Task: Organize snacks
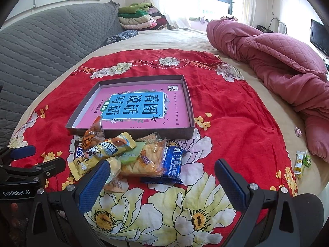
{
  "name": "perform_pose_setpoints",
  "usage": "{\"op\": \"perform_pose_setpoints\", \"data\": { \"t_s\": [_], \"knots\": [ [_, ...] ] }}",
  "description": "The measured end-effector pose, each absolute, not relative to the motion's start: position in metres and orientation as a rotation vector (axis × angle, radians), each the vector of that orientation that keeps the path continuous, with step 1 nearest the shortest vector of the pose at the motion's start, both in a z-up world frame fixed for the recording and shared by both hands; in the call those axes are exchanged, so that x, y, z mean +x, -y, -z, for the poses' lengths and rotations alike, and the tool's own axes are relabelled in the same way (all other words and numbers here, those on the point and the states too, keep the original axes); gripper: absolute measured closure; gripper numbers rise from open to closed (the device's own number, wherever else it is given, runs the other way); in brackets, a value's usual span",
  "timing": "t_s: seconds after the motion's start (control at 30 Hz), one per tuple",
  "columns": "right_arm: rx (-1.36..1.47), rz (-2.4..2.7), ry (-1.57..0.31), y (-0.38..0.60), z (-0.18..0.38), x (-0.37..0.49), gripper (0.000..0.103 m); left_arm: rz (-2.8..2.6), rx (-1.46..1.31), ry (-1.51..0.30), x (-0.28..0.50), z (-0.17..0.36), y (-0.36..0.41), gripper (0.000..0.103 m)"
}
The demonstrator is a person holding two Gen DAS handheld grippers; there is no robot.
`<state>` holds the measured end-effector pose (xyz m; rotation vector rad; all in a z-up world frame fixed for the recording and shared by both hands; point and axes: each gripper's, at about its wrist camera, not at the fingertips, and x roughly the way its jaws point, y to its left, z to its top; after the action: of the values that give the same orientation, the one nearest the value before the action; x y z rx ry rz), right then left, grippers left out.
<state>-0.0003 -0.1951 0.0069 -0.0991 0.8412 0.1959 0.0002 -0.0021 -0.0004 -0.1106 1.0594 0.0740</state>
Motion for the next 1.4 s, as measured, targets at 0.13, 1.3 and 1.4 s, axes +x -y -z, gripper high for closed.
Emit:
{"op": "perform_pose_setpoints", "data": {
  "t_s": [0.13, 1.3, 1.4],
  "knots": [
    [-0.098, -0.196, -0.842, 0.195, -0.007, 0.0, 0.001, -0.073, -0.108, -1.06, 0.0, 0.001, 0.003, 0.002],
    [-0.077, -0.205, -0.849, 0.199, -0.003, 0.002, 0.001, -0.061, -0.135, -1.087, 0.002, 0.009, -0.007, 0.002],
    [-0.062, -0.215, -0.855, 0.199, -0.001, 0.003, 0.001, -0.066, -0.155, -1.095, 0.003, 0.011, -0.012, 0.002]
  ]
}}
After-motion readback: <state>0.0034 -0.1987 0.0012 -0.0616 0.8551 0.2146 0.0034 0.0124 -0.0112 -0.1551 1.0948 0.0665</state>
